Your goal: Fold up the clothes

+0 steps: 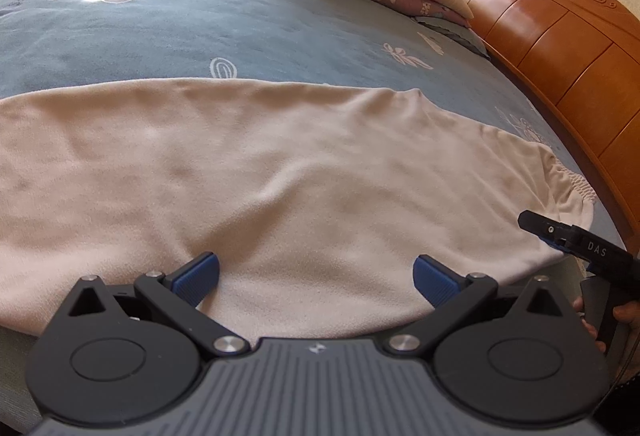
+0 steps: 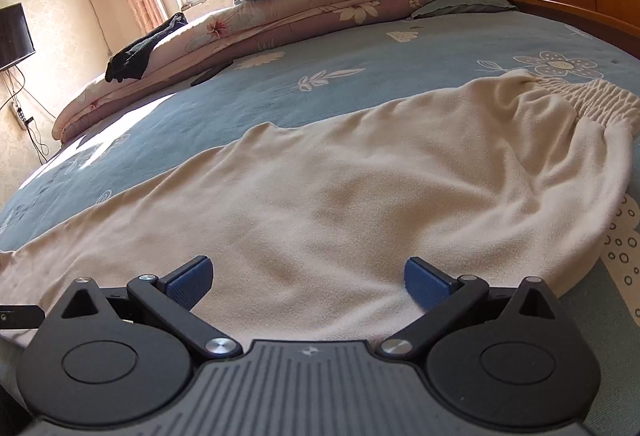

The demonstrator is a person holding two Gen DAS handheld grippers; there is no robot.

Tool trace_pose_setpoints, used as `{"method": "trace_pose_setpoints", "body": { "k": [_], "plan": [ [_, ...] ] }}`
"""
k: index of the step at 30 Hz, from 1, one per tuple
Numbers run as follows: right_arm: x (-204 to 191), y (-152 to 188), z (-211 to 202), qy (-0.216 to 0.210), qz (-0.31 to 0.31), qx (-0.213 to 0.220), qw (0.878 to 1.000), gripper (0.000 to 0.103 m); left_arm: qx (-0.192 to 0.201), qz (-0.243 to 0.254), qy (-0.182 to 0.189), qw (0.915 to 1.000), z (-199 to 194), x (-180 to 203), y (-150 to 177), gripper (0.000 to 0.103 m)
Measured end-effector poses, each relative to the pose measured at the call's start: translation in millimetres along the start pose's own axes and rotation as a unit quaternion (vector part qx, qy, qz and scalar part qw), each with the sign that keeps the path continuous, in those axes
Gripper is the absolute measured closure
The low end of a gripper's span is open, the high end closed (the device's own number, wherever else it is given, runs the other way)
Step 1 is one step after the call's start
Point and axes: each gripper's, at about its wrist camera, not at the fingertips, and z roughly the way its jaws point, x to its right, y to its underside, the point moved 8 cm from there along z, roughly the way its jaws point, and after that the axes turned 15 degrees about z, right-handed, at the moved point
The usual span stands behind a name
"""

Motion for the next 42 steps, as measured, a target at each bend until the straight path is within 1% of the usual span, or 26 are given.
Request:
{"method": "trace_pose_setpoints", "body": {
  "k": [7, 11, 13, 15, 16, 18, 20, 22, 24, 26, 28, 30, 32, 33, 36, 40, 42],
  "plan": [
    [-4.7, 5.4, 4.5, 0.02, -0.032, 0.004, 0.999, 0.0, -0.008, 0.022, -0.012, 0.9997, -2.7, 7.5, -9.0, 0.001],
    [-9.0, 7.7, 5.3, 0.038, -0.05, 0.002, 0.998, 0.0, 0.034, 0.043, -0.022, 0.9983, -16.8, 14.7, -36.5, 0.001],
    [-11.2, 4.3, 3.6, 0.036, -0.041, -0.002, 0.998, 0.0, 0.053, 0.051, -0.03, 0.9969, -21.7, 16.8, -52.5, 0.001],
    [-13.3, 0.7, 1.9, 0.035, -0.032, -0.006, 0.999, 0.0, 0.073, 0.052, -0.03, 0.9955, -22.6, 17.6, -67.3, 0.001],
    [-12.8, -2.3, 0.2, 0.027, -0.014, -0.005, 1.0, 0.0, 0.084, 0.052, -0.029, 0.9947, -22.5, 18.0, -75.1, 0.001],
    [-10.4, -6.6, 3.2, 0.029, 0.008, -0.005, 1.0, 0.0, 0.112, 0.049, -0.017, 0.9923, -20.1, 20.0, -93.5, 0.001],
    [-9.5, -10.0, 7.3, 0.033, 0.024, -0.004, 0.999, 0.0, 0.133, 0.042, -0.002, 0.9902, -13.7, 21.6, -108.6, 0.001],
    [-16.7, -16.3, 10.9, 0.038, 0.017, 0.006, 0.999, 0.0, 0.14, 0.038, 0.009, 0.9894, -1.5, 20.5, -121.7, 0.001],
    [-29.2, -25.9, 14.0, 0.035, 0.004, 0.018, 0.999, 0.0, 0.132, 0.034, 0.006, 0.9906, 14.4, 12.2, -130.7, 0.001],
    [-49.4, -37.4, 22.5, 0.019, -0.005, 0.014, 1.0, 0.0, 0.111, 0.023, -0.009, 0.9936, 28.6, -6.9, -132.4, 0.001],
    [-73.8, -43.8, 35.4, -0.009, -0.01, -0.01, 1.0, 0.0, 0.085, 0.005, -0.031, 0.9959, 38.4, -31.3, -130.5, 0.001],
    [-99.5, -43.9, 50.0, -0.034, -0.029, -0.036, 0.998, 0.0, 0.088, -0.018, -0.046, 0.995, 37.1, -52.0, -126.0, 0.001],
    [-128.0, -37.6, 67.6, -0.049, -0.065, -0.056, 0.995, 0.0, 0.095, -0.038, -0.056, 0.9931, 33.6, -69.6, -120.2, 0.001],
    [-137.9, -34.2, 74.4, -0.05, -0.08, -0.058, 0.994, 0.0, 0.099, -0.041, -0.06, 0.9924, 33.1, -76.7, -116.8, 0.001],
    [-160.7, -24.1, 93.3, -0.051, -0.113, -0.066, 0.99, 0.0, 0.094, -0.04, -0.064, 0.9928, 39.6, -86.1, -107.6, 0.0],
    [-173.4, -17.6, 112.5, -0.036, -0.133, -0.075, 0.988, 0.0, 0.076, -0.052, -0.041, 0.9949, 56.3, -92.4, -98.7, 0.001],
    [-173.5, -14.5, 120.7, -0.024, -0.137, -0.081, 0.987, 0.0, 0.074, -0.039, -0.041, 0.9957, 59.5, -90.6, -96.3, 0.001]
  ]
}}
